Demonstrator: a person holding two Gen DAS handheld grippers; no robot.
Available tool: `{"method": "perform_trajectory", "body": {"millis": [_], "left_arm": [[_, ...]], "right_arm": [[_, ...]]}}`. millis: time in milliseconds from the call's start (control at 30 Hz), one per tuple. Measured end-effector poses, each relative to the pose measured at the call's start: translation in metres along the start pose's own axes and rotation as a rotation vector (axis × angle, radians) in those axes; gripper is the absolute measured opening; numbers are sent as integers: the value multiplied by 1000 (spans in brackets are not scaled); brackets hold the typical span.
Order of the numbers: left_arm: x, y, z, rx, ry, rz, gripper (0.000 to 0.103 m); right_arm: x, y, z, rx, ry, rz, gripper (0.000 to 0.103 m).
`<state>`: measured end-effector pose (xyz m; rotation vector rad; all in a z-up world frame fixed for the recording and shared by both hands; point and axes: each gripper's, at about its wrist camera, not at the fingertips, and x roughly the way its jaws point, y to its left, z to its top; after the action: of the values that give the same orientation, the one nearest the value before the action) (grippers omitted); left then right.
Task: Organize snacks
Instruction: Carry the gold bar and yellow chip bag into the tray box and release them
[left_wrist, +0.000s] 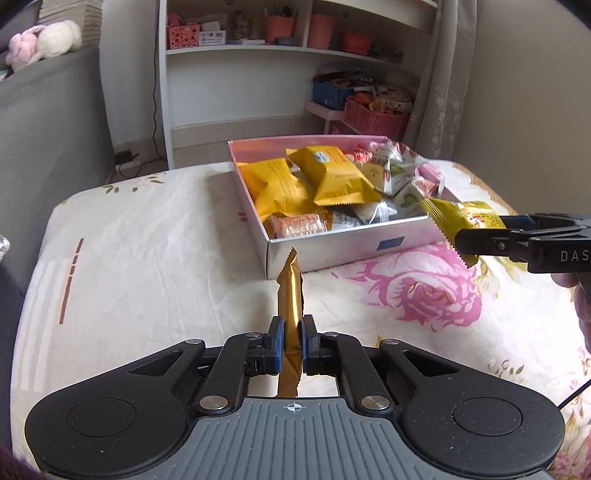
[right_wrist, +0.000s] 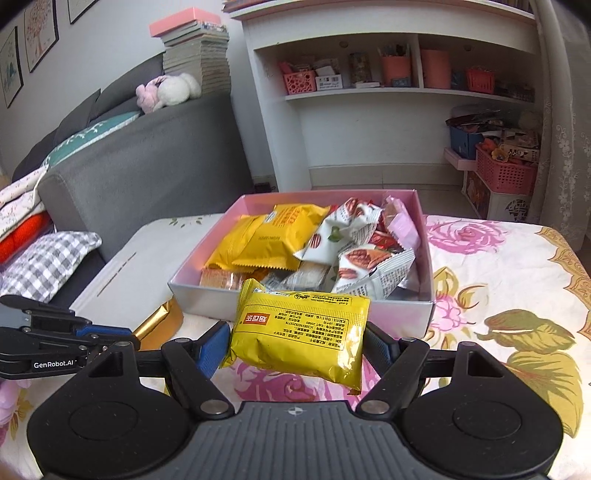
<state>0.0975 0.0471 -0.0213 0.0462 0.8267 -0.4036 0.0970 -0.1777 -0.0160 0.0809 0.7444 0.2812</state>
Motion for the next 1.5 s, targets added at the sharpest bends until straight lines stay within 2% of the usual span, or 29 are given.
{"method": "perform_trajectory", "body": {"millis": [233,467,633,767,900,1167,1333,1467,1500], "left_arm": [[-22,-4,20,-56,-102,-16,7],[-12,-11,40,-120,-176,33,7],[10,-12,50,-208,-187,82,7],[24,-14,57,-258,-196,90,7],[36,-22,60,-273,-206,107,7],[52,-29,65,-296,-230,123,7],[57,-29,66,-294,-241,125,7],[57,-29,66,-295,-244,134,10],[57,-29,66,-297,-238,126,12]], "right_arm": [[-8,-5,15,46,-55,-2,68],[-1,-15,32,141,-113,-12,68],[13,-18,40,193,-128,-10,68],[25,-17,45,230,-126,-12,68],[36,-17,55,263,-128,-9,68],[65,-9,74,136,-163,-134,69],[75,-19,76,141,-158,-148,69],[77,-27,75,195,-154,-137,75],[76,-28,76,208,-156,-134,81]]}}
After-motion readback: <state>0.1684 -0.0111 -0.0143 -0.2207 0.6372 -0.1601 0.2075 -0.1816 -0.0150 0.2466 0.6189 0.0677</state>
